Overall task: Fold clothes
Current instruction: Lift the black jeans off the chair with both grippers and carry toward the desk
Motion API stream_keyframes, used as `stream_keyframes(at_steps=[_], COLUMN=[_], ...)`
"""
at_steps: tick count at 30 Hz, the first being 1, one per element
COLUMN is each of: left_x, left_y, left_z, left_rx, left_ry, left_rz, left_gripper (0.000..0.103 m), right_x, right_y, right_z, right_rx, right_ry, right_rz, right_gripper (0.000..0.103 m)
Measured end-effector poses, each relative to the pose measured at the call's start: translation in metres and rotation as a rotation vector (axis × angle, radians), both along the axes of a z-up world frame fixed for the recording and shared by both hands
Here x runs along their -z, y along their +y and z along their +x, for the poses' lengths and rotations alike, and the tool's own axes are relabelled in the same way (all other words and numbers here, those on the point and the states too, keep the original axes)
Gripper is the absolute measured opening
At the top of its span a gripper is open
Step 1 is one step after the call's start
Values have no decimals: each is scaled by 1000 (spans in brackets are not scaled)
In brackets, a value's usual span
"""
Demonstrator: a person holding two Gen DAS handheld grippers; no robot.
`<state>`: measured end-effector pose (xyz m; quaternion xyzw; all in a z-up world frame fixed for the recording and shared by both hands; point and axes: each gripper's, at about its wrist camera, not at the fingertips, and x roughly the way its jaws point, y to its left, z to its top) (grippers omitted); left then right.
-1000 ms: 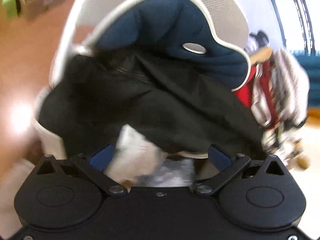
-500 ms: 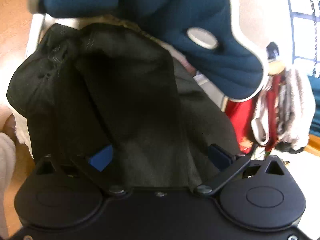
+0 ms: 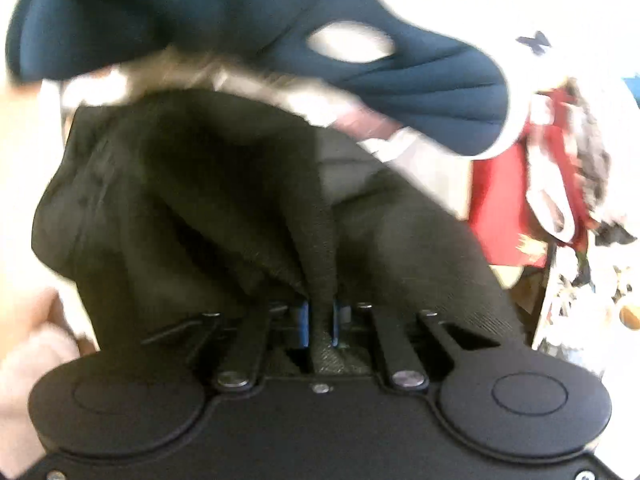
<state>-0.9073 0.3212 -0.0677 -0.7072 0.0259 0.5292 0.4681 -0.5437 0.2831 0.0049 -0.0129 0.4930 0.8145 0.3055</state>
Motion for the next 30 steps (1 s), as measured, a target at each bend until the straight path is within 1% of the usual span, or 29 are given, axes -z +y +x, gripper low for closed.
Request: stream_keyframes(at_steps=[3,5,9,12,15,17,21,23,24,26,30], left_x=[-37,-56,-84,-99,-113,-127,-157,-172,-177,-190,-215], left_y=[-2,-7,-22,-37,-55,-64,-74,-80,-81,-84,-98], left_z=[-4,-11,-29,-43,-55,-58,-57,-57,-56,-57,-64], left_rx=[54,65,61,50,48,58,102,121,127,136,159], left_ry=[43,20,-35,-78,-107,-91,-33,-19,-17,4,72], left_rz=[131,187,245,277,324,369,482,542,564,608,719], left_gripper=[9,9,9,10,15,18,22,29,31,36,40], right_x=[-13,-25,-57,-81,-102,-114,-141,-156,-163,-178,-205], right_y=[4,7,14,19,24,29,37,41,43,48,57], right_z=[4,5,1,-10,-21,-28,-39,-44,-47,-53,-66], right_rx=[23,31,18,-2,-13,-16,-36,-48,-53,-63,-85], right_ry=[40,77,143,182,228,264,306,330,343,360,372], right_rz=[20,35,98,156,193,202,231,249,256,277,298], right_gripper=[13,13,13,13,13,13,13,13,13,13,13])
